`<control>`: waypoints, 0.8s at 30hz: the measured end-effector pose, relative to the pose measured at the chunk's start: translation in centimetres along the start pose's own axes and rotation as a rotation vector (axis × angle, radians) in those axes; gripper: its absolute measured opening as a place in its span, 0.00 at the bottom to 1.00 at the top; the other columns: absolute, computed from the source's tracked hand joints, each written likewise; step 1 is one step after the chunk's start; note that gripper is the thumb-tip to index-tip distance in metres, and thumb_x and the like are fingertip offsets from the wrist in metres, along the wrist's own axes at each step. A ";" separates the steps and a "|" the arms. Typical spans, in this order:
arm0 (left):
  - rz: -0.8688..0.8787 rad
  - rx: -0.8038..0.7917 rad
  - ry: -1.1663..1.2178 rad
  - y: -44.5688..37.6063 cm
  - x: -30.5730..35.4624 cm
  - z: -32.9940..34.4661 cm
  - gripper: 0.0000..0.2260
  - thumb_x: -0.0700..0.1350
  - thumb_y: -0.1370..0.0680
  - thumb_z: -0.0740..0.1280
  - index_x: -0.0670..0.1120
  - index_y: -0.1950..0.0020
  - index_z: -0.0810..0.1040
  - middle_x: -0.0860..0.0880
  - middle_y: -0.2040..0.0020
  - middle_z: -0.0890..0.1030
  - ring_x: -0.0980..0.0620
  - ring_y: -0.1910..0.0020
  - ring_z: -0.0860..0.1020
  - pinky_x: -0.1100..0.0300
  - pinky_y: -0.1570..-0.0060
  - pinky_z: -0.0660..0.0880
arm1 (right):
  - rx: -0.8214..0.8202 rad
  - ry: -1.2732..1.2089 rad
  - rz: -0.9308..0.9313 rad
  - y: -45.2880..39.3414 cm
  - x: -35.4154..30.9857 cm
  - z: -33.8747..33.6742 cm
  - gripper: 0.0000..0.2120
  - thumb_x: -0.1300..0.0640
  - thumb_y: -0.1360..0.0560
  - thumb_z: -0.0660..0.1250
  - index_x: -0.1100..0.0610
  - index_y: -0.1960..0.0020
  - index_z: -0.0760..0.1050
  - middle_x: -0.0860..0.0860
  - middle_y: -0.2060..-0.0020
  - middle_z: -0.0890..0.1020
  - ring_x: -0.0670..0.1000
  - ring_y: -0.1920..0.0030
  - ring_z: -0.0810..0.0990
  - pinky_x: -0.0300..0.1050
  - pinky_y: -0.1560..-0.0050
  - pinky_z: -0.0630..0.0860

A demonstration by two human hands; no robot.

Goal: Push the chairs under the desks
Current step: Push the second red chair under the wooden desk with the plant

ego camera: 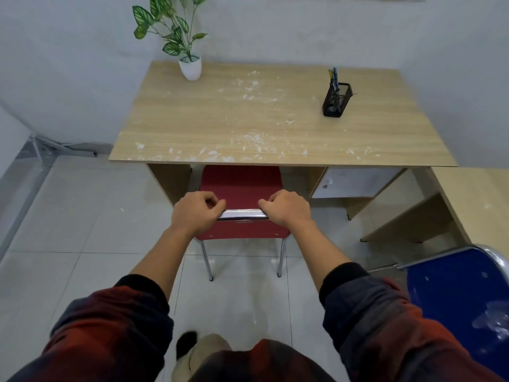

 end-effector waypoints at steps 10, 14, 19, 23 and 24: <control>0.018 -0.063 -0.036 -3.8 -6.0 -4.1 0.13 0.57 0.32 0.61 0.52 0.65 0.81 0.55 0.69 0.80 0.55 0.67 0.77 0.61 0.68 0.71 | 0.048 -0.065 0.065 -0.1 -6.4 3.3 0.23 0.39 0.28 0.59 0.55 0.63 0.83 0.49 0.68 0.81 0.56 0.63 0.79 0.47 0.57 0.77; 0.036 -0.108 -0.071 -7.1 -8.2 -6.6 0.13 0.58 0.32 0.60 0.53 0.65 0.80 0.55 0.68 0.81 0.54 0.66 0.77 0.61 0.68 0.67 | 0.071 -0.108 0.109 -1.4 -10.2 3.8 0.23 0.39 0.28 0.59 0.55 0.61 0.83 0.50 0.66 0.82 0.57 0.61 0.80 0.48 0.57 0.77; 0.036 -0.159 -0.083 -9.6 -9.6 -8.0 0.12 0.57 0.32 0.60 0.53 0.65 0.80 0.55 0.68 0.81 0.53 0.65 0.77 0.60 0.66 0.68 | 0.078 -0.147 0.146 -2.4 -12.8 4.1 0.23 0.39 0.29 0.59 0.56 0.63 0.83 0.50 0.68 0.82 0.55 0.63 0.80 0.49 0.56 0.79; 0.010 -0.168 -0.095 -10.5 -9.4 -7.9 0.08 0.54 0.27 0.65 0.54 0.64 0.78 0.55 0.66 0.82 0.52 0.63 0.79 0.59 0.64 0.70 | 0.077 -0.156 0.154 -3.2 -12.8 3.7 0.21 0.40 0.29 0.60 0.55 0.65 0.82 0.50 0.69 0.82 0.55 0.63 0.80 0.46 0.60 0.76; 0.003 -0.165 -0.101 -10.6 -9.2 -7.7 0.08 0.54 0.26 0.65 0.54 0.64 0.78 0.54 0.66 0.82 0.51 0.63 0.79 0.59 0.63 0.70 | 0.079 -0.157 0.150 -3.4 -12.5 3.5 0.21 0.41 0.29 0.60 0.56 0.65 0.81 0.50 0.69 0.82 0.54 0.63 0.80 0.45 0.61 0.74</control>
Point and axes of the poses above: each hand's wrist, its own y-axis away from the middle knuckle, its own z-axis out of the palm, x = y × z, the point moved 3 cm from there along -y, towards the middle knuckle
